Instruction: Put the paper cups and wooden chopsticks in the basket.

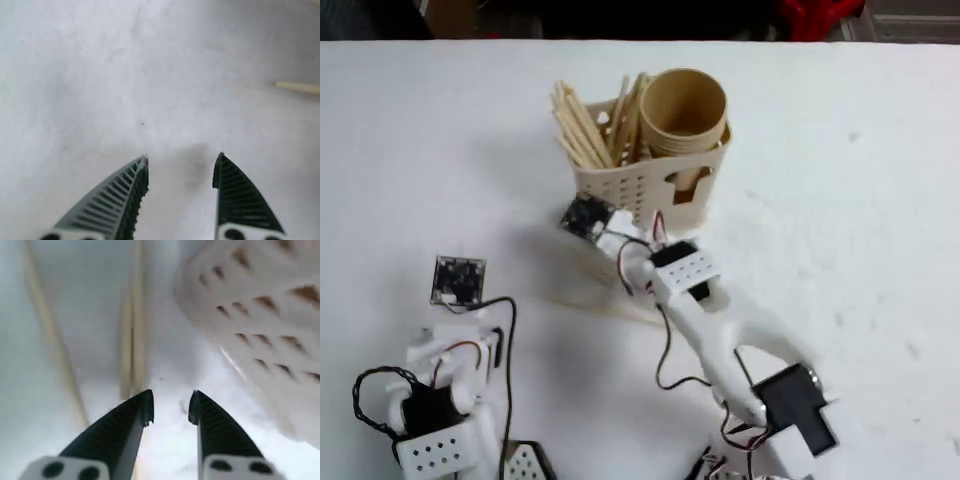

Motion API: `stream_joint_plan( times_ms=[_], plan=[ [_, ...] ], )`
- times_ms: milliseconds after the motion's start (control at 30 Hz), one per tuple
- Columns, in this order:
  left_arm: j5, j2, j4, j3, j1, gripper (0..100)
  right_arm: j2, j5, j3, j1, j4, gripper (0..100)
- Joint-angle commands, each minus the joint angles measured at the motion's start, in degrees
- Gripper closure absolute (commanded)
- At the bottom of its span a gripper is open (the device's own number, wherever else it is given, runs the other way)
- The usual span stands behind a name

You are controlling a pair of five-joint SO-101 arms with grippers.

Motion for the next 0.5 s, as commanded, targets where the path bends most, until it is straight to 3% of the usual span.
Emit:
stream_joint_plan(
  times_ms=[0, 467],
  plan=[
    [-0.18, -0.22, 0.18, -0.18, -0.31, 78, -0.22, 0.26, -2.37, 1.1, -0.84, 87.2],
    [-0.18, -0.22, 0.18, -0.18, -0.31, 78, 3.38, 0.09, -2.37, 0.48, -0.4, 87.2]
  ],
)
